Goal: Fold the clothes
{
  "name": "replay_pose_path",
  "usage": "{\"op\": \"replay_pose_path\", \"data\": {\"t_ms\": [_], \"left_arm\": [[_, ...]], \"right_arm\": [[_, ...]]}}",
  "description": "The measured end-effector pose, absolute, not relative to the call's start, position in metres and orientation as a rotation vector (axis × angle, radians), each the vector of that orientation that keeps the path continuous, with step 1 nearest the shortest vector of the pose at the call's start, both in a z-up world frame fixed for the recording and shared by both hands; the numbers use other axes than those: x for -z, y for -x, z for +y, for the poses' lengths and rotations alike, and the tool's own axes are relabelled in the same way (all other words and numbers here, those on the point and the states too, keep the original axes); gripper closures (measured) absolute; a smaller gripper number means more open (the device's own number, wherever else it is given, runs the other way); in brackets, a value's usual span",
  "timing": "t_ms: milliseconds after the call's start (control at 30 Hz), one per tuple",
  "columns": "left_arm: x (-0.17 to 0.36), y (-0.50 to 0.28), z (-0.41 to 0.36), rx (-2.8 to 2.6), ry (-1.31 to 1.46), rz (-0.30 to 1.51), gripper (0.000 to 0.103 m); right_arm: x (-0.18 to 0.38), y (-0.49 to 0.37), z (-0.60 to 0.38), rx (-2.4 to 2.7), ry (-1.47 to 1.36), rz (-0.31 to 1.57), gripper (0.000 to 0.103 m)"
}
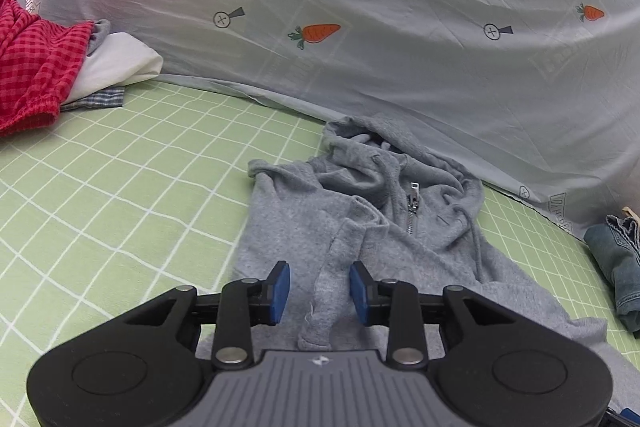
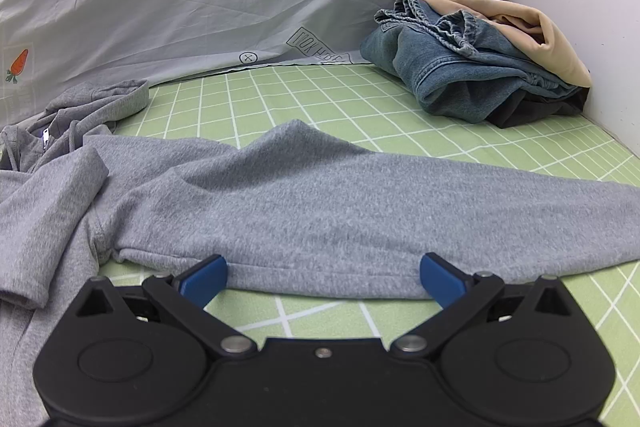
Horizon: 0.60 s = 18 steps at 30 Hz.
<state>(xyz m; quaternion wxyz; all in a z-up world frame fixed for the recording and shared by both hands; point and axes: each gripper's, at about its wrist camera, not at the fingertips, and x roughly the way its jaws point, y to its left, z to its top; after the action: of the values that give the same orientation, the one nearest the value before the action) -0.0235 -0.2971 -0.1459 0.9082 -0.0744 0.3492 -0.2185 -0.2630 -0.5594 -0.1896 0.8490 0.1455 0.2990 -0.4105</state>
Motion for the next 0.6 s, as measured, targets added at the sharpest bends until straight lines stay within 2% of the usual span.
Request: {"op": "replay_pose_path", "data": {"t_ms": [133, 167, 233, 300, 400, 467, 500, 533, 600], "left_arm": [[0.146, 0.014, -0.282, 0.393, 0.176, 0.756, 0.065], [0.145, 0.015, -0.28, 0.384, 0.17, 0.751, 0.061], [0.141, 0.019, -0.277, 0.368, 0.17, 0.739, 0.041], [0.141, 0.022, -0.275, 0.391, 0.199, 0.728, 0.031], [0.149, 0.02, -0.283, 0.422, 0.167, 0.74, 0.031], [0.156, 0.014, -0.289, 0.412, 0.149, 0.748, 0.032], [0.159, 0.012, -0.289, 0.414, 0.151, 0.749, 0.038], [0.16, 0.01, -0.289, 0.423, 0.156, 0.748, 0.058], [0.159, 0.01, -0.286, 0.442, 0.168, 0.739, 0.08]], "right_arm": [[0.19, 0.263, -0.56, 0.863, -0.306, 0.63, 0.0], [0.19, 0.263, -0.561, 0.863, -0.306, 0.631, 0.0], [0.19, 0.263, -0.56, 0.863, -0.306, 0.63, 0.0], [0.19, 0.263, -0.561, 0.863, -0.306, 0.63, 0.0], [0.189, 0.263, -0.56, 0.863, -0.307, 0.63, 0.0], [0.189, 0.263, -0.56, 0.864, -0.307, 0.63, 0.0], [0.189, 0.263, -0.56, 0.864, -0.307, 0.63, 0.0], [0.19, 0.263, -0.56, 0.864, -0.307, 0.63, 0.0], [0.19, 0.263, -0.56, 0.864, -0.308, 0.63, 0.0]]}}
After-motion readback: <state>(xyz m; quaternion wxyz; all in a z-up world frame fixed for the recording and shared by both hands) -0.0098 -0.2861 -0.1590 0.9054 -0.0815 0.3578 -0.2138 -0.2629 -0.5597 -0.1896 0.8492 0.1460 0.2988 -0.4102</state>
